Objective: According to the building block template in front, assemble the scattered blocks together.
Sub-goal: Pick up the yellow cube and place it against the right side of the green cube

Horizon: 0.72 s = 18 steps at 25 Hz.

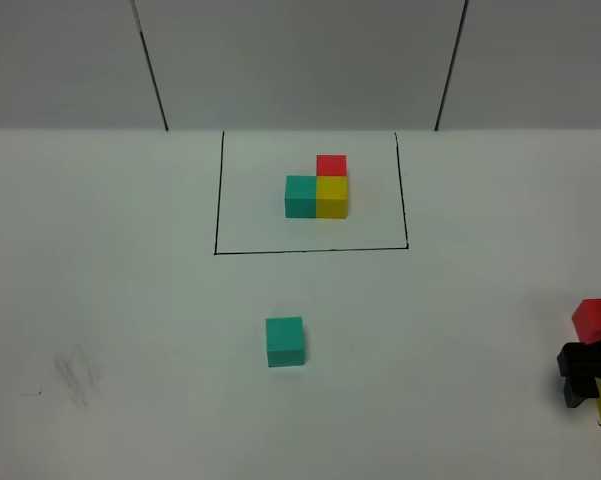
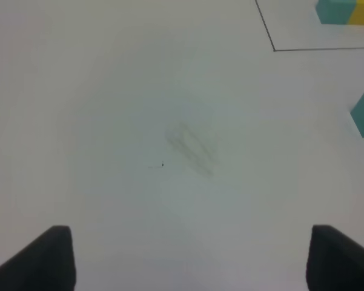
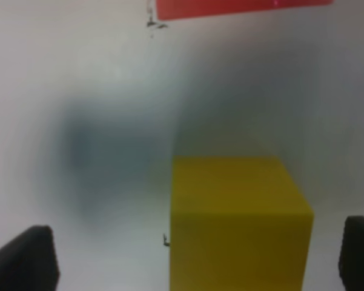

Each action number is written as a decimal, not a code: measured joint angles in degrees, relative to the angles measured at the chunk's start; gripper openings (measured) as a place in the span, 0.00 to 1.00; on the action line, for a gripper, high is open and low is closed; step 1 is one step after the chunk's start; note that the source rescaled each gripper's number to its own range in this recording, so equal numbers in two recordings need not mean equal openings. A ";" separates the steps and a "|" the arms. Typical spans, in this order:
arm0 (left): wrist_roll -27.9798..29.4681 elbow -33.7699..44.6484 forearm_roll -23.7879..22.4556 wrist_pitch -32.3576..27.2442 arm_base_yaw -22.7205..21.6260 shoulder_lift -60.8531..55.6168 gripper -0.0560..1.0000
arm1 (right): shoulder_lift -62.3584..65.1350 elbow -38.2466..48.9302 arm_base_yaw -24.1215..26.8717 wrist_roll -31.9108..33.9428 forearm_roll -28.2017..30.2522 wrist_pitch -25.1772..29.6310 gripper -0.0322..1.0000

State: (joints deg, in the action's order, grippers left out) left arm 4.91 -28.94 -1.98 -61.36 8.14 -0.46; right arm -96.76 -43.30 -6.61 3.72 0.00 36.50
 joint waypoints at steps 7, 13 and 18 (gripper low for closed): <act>0.00 0.00 0.00 0.00 0.00 0.00 0.72 | -1.98 0.00 1.54 0.41 0.32 0.10 0.81; 0.00 0.00 0.00 0.00 0.00 0.00 0.72 | -1.98 0.00 1.65 0.24 0.37 0.10 0.48; 0.00 0.00 0.00 0.00 0.00 0.00 0.72 | -1.92 0.00 1.72 -0.72 0.37 0.69 0.21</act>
State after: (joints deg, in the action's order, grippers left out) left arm 4.91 -28.94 -1.98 -61.36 8.14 -0.46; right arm -98.68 -43.30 -4.89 3.00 0.37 37.19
